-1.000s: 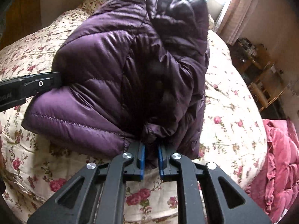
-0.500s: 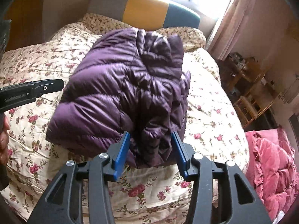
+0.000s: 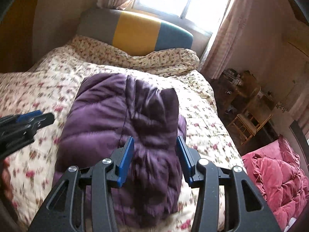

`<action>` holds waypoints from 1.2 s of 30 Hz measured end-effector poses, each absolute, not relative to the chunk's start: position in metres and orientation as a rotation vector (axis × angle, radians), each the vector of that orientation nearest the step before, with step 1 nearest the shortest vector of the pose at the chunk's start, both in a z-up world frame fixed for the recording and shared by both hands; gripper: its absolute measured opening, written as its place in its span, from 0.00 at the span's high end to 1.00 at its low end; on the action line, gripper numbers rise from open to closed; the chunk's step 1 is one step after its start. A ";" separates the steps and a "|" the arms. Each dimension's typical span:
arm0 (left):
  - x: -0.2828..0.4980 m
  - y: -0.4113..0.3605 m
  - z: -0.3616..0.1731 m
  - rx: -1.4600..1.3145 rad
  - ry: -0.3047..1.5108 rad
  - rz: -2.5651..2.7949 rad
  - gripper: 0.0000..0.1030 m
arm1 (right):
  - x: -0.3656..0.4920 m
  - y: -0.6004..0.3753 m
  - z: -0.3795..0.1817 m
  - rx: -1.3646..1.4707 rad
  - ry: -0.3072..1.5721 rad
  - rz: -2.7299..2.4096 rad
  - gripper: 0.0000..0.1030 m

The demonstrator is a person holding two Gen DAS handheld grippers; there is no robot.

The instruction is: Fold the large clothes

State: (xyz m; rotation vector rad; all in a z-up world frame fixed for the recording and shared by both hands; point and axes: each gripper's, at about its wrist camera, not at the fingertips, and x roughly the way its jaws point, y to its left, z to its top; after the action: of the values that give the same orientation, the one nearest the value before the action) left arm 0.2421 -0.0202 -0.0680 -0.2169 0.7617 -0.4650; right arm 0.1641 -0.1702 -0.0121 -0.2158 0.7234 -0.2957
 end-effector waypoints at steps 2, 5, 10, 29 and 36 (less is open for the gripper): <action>0.249 -0.023 -0.064 -0.215 0.755 -0.460 0.60 | 0.179 -0.176 -0.011 -0.201 0.724 -0.317 0.57; 0.262 -0.028 -0.060 -0.207 0.748 -0.454 0.60 | 0.203 -0.183 -0.014 -0.182 0.730 -0.350 0.58; 0.284 -0.039 -0.060 -0.198 0.755 -0.447 0.60 | 0.231 -0.198 -0.025 -0.163 0.750 -0.395 0.61; 0.307 -0.105 -0.103 -0.113 0.812 -0.510 0.60 | 0.244 -0.249 -0.109 -0.055 0.871 -0.388 0.65; 0.307 -0.125 -0.123 -0.042 0.803 -0.504 0.60 | 0.244 -0.259 -0.130 0.010 0.858 -0.353 0.65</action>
State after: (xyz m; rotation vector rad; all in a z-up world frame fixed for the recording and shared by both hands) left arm 0.3066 -0.1249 -0.1227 -0.0424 0.8032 -0.5042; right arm 0.2444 -0.2592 -0.1305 0.0102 0.8582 -0.3534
